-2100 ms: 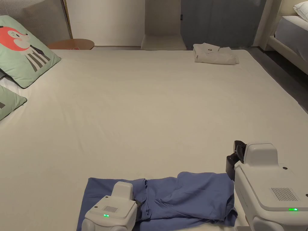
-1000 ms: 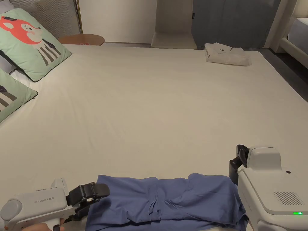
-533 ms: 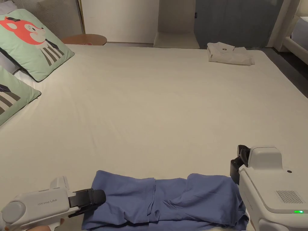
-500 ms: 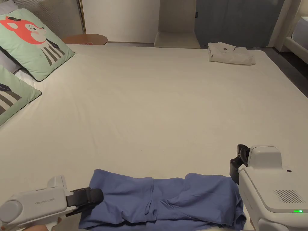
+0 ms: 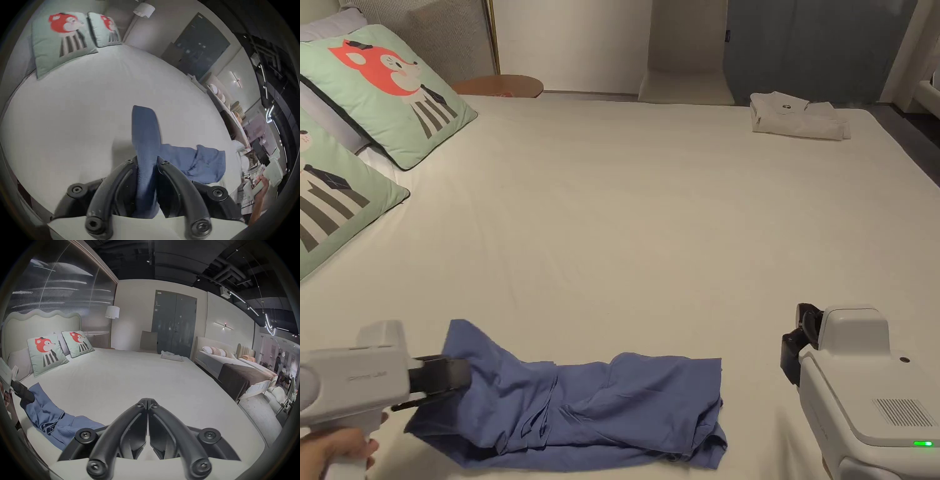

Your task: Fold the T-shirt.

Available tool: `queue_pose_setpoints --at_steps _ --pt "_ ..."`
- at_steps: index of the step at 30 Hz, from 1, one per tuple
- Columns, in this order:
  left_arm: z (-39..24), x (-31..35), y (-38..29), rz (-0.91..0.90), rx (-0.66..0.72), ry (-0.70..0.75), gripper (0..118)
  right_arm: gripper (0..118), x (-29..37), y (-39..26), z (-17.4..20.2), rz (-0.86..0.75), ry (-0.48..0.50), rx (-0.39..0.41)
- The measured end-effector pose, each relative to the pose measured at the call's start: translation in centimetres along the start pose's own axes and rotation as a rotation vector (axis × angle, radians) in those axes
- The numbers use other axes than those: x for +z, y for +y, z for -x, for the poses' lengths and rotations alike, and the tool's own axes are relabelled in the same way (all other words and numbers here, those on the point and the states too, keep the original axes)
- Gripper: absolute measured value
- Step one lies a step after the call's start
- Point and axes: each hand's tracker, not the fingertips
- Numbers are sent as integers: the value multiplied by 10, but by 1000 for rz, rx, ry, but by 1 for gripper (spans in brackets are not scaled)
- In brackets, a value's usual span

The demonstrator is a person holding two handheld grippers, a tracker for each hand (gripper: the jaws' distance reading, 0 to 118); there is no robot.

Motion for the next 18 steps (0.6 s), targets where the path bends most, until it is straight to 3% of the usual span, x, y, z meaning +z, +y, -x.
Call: queue_pose_setpoints --at_steps 5,12,18 --pt "-76 -31 1 51 -149 7 11 1 3 -2 -6 -1 -5 -6" --pt "-166 -87 -20 158 -237 -120 11 1 8 -5 -22 -2 -29 -13" --pt "-207 -134 -54 220 -400 7 12 1 13 -7 -35 3 -59 -19"
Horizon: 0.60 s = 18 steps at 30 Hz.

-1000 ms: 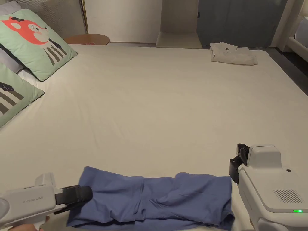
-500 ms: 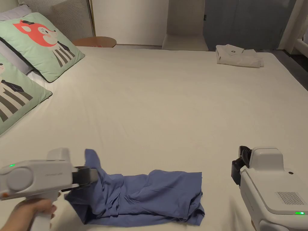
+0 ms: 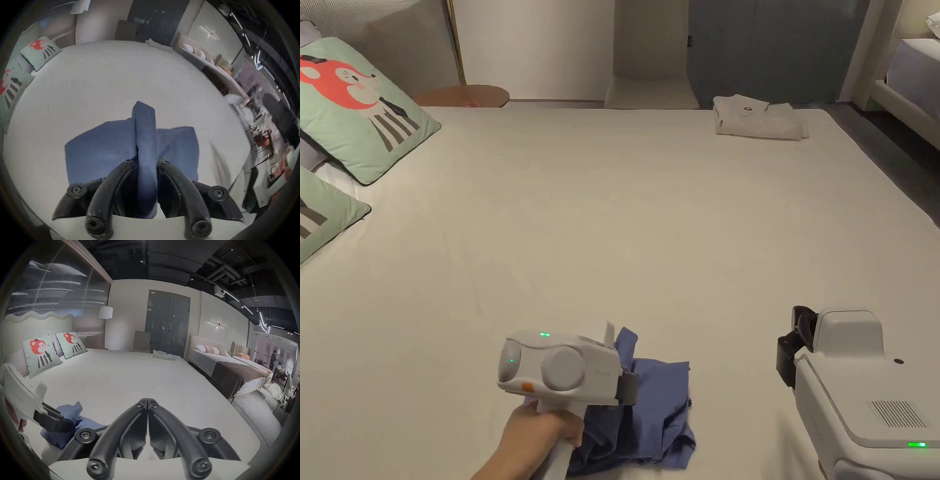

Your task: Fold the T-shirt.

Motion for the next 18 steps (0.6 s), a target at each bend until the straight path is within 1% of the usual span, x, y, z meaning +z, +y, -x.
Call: queue_pose_setpoints --at_steps 1,3,4,5,6,7,8,9,10,12,14,17,18 --pt "-3 -4 -2 -12 -1 -13 12 1 0 -1 -2 1 -6 -1" --pt "-12 -4 -4 -5 -16 5 13 1 2 -2 -5 7 -14 -7" --pt "-13 -6 -5 -7 -15 7 21 1 2 -2 -7 10 -16 -11" --pt "-12 -8 -5 -9 -15 -11 33 1 3 -3 -8 11 -18 -14" --pt "-13 -6 -5 -12 -3 -39 49 1 3 -3 -9 12 -21 -16" --pt "-14 -5 -6 -18 9 -93 71 1 6 -2 -8 13 -24 -17" --pt "-14 -2 -6 -30 22 -135 86 1 8 -2 -8 13 -25 -17" --pt "-15 2 -6 -49 30 -174 99 1 8 -2 -9 12 -26 -18" --pt "-17 11 -8 -77 33 -202 107 1 8 -1 -9 13 -28 -18" --pt "-13 25 -9 -165 60 -230 107 1 5 -2 -8 12 -26 -20" --pt "-6 38 -12 -263 91 -217 107 1 6 -1 -7 9 -24 -21" --pt "10 58 -19 -453 100 -128 107 1 7 1 -5 7 -18 -17" --pt "15 62 -21 -489 94 -86 106 1 8 1 -4 6 -16 -15"
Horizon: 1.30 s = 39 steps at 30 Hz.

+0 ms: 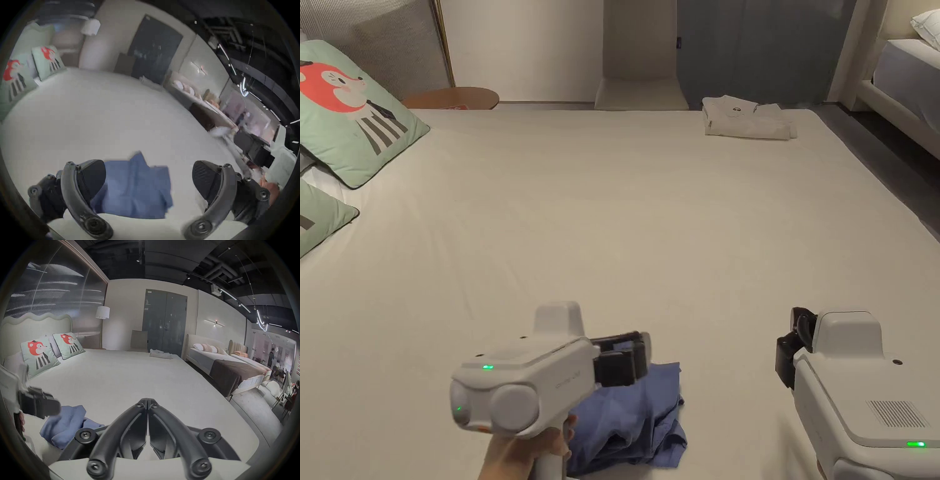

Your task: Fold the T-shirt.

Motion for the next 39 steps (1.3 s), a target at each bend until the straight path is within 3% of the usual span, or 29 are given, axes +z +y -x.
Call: queue_pose_setpoints --at_steps 2,3,5,6,10,17,21,28,33,39 --pt "9 7 -1 -61 -47 82 92 1 -3 -3 0 0 3 0" --pt "12 9 -3 -78 -65 135 75 1 -3 -3 1 0 5 -1" --pt "18 4 -10 -94 -98 215 15 1 -2 -3 1 0 6 -1" --pt "22 2 -15 -98 -109 233 0 1 -2 -3 1 1 7 0" --pt "33 -15 -41 -25 -131 199 0 1 1 -3 4 5 9 1" --pt "-2 -47 -71 115 -161 139 0 1 0 -4 0 15 5 2" --pt "-14 -75 -88 138 -227 134 0 1 0 -6 -7 20 -5 1" --pt "-49 -89 -96 196 -224 34 0 1 -4 -10 -19 27 -24 3" --pt "-60 -78 -89 178 -264 57 0 1 2 -10 -18 25 -28 1" --pt "-53 -35 -49 -11 -289 86 0 1 5 -3 -9 -13 3 -4"
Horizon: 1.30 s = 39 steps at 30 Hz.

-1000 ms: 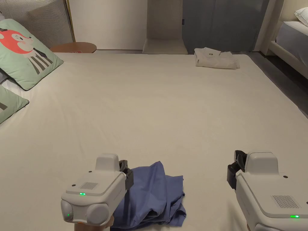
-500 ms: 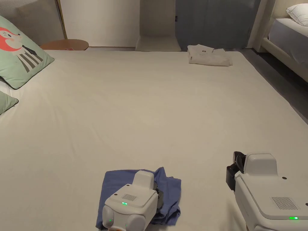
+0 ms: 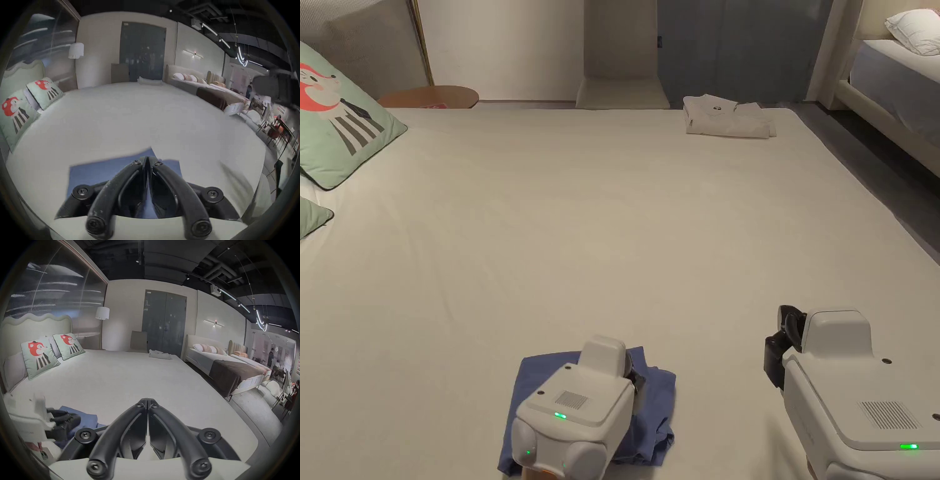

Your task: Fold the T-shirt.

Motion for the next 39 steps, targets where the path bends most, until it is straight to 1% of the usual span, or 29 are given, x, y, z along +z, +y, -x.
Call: queue_pose_setpoints --at_steps 3,7,14,19,24,35,37,39 --pt "17 20 18 -92 -21 24 0 1 9 16 12 -30 23 0" --pt "39 53 44 -207 -54 112 0 1 9 22 24 -78 44 0" --pt "90 94 72 -341 -20 252 0 1 17 41 43 -149 60 12" --pt "129 112 74 -422 -2 358 0 1 20 47 52 -187 58 22" --pt "148 124 71 -444 17 390 0 1 26 56 57 -207 57 22" --pt "145 130 66 -434 47 390 0 1 27 59 59 -213 65 32" --pt "145 131 66 -431 52 388 0 1 24 57 61 -196 80 33" --pt "145 131 66 -427 57 387 0 1 9 49 64 -139 125 31"
